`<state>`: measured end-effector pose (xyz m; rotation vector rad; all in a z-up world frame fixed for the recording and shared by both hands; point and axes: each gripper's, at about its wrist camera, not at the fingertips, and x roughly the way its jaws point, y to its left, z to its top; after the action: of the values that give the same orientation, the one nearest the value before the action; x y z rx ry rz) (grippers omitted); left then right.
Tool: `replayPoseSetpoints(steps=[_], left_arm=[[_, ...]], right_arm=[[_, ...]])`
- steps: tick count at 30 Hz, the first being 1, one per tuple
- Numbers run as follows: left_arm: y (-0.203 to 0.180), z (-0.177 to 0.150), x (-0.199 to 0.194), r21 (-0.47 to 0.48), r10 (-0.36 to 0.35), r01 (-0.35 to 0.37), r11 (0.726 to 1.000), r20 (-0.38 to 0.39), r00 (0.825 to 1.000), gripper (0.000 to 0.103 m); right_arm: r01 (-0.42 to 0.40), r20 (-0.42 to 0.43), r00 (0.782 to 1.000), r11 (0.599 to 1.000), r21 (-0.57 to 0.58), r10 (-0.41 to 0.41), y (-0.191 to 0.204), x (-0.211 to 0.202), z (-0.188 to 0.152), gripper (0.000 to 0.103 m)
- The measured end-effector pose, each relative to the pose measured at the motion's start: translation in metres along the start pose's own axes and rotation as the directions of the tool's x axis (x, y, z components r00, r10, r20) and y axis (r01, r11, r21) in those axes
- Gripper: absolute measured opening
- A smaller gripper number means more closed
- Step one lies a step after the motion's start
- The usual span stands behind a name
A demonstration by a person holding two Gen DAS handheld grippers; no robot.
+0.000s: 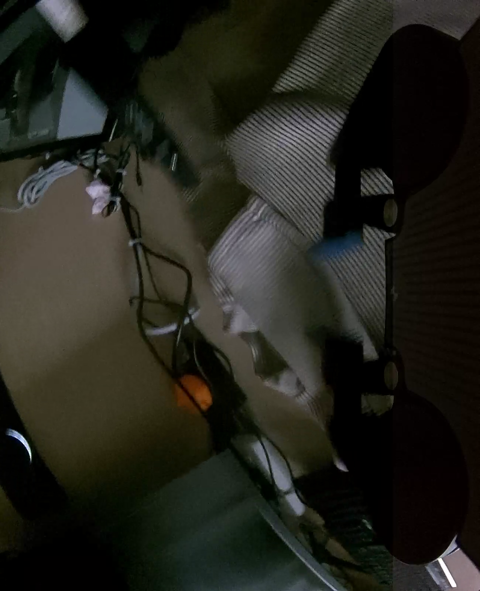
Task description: Fold clothes
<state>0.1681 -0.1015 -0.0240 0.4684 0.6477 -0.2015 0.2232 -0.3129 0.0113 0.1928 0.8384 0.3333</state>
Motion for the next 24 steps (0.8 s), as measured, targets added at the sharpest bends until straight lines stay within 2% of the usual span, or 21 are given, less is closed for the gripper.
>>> replayPoseSetpoints(steps=[3,5,7,10,13,17,19,20,21,22,24], left_arm=[[0.007,-0.002,0.007,0.012,0.020,-0.020,1.000,-0.006,1.000,0.085],[0.007,-0.004,0.017,0.054,0.033,-0.031,0.998,-0.020,0.999,0.085],[0.004,-0.007,0.027,0.127,0.049,-0.043,0.991,-0.044,0.998,0.085],[0.010,-0.013,0.027,0.165,0.081,-0.068,0.984,-0.073,0.994,0.085],[0.023,-0.020,0.027,0.133,0.141,-0.127,0.983,-0.103,0.985,0.085],[0.032,-0.026,0.035,0.106,0.186,-0.173,0.979,-0.128,0.974,0.085],[0.032,-0.029,0.045,0.120,0.212,-0.197,0.973,-0.133,0.968,0.085],[0.032,-0.030,0.049,0.130,0.222,-0.205,0.970,-0.132,0.966,0.085],[0.032,-0.030,0.051,0.139,0.229,-0.211,0.967,-0.124,0.966,0.085],[0.033,-0.030,0.053,0.144,0.234,-0.217,0.966,-0.116,0.965,0.083],[0.037,-0.029,0.055,0.146,0.250,-0.233,0.961,-0.113,0.962,0.059]], right_arm=[[0.068,-0.004,0.998,0.983,0.169,-0.068,-0.027,-0.016,-0.020,0.034],[0.097,-0.002,0.995,0.972,0.213,-0.099,-0.036,-0.023,-0.028,0.034],[0.095,0.014,0.995,0.989,0.116,-0.097,-0.025,-0.025,-0.024,0.034],[-0.006,0.057,0.998,1.000,-0.021,0.007,0.004,-0.016,-0.008,0.033],[-0.063,0.029,0.998,0.997,-0.035,0.064,0.016,0.017,0.006,0.033],[-0.129,-0.031,0.991,0.991,-0.034,0.128,0.025,0.066,0.018,0.033],[-0.163,-0.059,0.985,0.985,-0.050,0.160,0.031,0.079,0.019,0.025],[-0.182,-0.070,0.982,0.981,-0.060,0.178,0.034,0.082,0.020,0.010],[-0.202,-0.081,0.977,0.977,-0.069,0.197,0.037,0.085,0.020,0.009],[-0.228,-0.077,0.972,0.970,-0.080,0.222,0.041,0.082,0.021,0.009],[-0.252,-0.081,0.966,0.963,-0.095,0.245,0.046,0.084,0.021,0.009]])
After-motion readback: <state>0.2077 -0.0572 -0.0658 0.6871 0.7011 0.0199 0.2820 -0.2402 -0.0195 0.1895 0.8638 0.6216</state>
